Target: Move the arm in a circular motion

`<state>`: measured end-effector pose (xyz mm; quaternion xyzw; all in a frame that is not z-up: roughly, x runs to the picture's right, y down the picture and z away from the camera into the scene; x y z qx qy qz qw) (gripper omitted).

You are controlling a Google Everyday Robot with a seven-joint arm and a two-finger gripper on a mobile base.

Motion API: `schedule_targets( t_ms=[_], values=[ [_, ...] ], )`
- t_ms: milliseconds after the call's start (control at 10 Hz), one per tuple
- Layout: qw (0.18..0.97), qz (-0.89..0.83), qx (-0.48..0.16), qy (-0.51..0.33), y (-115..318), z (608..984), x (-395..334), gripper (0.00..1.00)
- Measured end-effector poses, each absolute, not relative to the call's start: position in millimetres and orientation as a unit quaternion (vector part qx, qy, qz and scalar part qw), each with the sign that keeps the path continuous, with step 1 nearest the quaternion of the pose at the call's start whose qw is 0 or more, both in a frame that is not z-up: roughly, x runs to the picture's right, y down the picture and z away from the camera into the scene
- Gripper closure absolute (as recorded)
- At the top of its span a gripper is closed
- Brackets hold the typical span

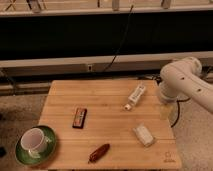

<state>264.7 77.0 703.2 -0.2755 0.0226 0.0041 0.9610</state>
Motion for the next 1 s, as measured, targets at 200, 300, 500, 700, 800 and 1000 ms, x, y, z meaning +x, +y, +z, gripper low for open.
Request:
schedule_targets(
  t_ms=[200,300,500,700,800,1000],
  values=[
    [0.961,-0.007,-0.276,0.027,65,712,256,0.20],
    [0.960,-0.014,-0.277,0.028,65,713,253,0.20],
    [0.960,-0.023,-0.278,0.030,60,715,241,0.20],
    [0.961,-0.036,-0.274,0.027,48,724,209,0.20],
    [0.960,-0.040,-0.275,0.027,45,728,200,0.20],
    [0.960,-0.046,-0.276,0.028,45,728,197,0.20]
  ],
)
